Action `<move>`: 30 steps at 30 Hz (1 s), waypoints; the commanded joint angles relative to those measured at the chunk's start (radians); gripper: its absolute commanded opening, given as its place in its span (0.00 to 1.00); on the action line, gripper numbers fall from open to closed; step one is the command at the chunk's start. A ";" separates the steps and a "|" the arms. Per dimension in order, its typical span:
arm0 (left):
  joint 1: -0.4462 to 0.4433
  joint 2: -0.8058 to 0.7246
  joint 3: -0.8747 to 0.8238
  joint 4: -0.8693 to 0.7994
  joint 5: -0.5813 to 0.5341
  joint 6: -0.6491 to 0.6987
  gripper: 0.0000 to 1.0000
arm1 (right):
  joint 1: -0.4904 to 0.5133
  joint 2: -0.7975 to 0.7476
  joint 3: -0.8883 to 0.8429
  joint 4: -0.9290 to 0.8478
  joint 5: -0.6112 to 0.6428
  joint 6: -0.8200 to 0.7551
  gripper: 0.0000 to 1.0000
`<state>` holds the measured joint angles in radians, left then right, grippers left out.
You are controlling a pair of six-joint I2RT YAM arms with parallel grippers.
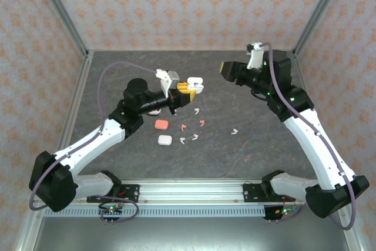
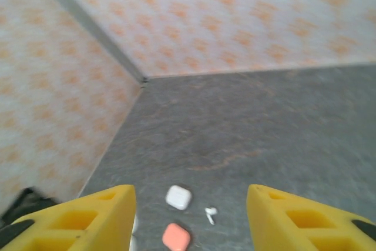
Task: Insert the wireless bluetooth earbuds into the charging case
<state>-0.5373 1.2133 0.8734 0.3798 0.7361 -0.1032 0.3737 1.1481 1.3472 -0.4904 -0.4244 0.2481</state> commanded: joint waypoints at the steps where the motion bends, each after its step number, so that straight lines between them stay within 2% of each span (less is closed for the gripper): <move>1: -0.011 -0.043 -0.010 0.040 -0.026 0.035 0.00 | -0.054 0.008 -0.096 -0.173 0.057 0.102 0.50; 7: -0.010 -0.064 -0.005 0.007 -0.025 0.062 0.00 | -0.056 0.063 -0.298 -0.222 0.141 0.111 0.45; 15: -0.010 -0.071 0.003 -0.024 -0.023 0.076 0.00 | -0.056 0.159 -0.545 -0.051 0.187 0.171 0.41; 23: -0.010 -0.069 0.010 -0.043 -0.023 0.077 0.00 | -0.064 0.289 -0.626 0.109 0.169 0.206 0.39; 30: -0.011 -0.069 0.023 -0.068 -0.024 0.088 0.00 | -0.073 0.323 -0.635 0.130 0.183 0.196 0.36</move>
<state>-0.5373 1.1713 0.8669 0.3164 0.7235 -0.0429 0.3065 1.4643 0.7250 -0.3958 -0.2771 0.4351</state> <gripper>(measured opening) 0.204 0.366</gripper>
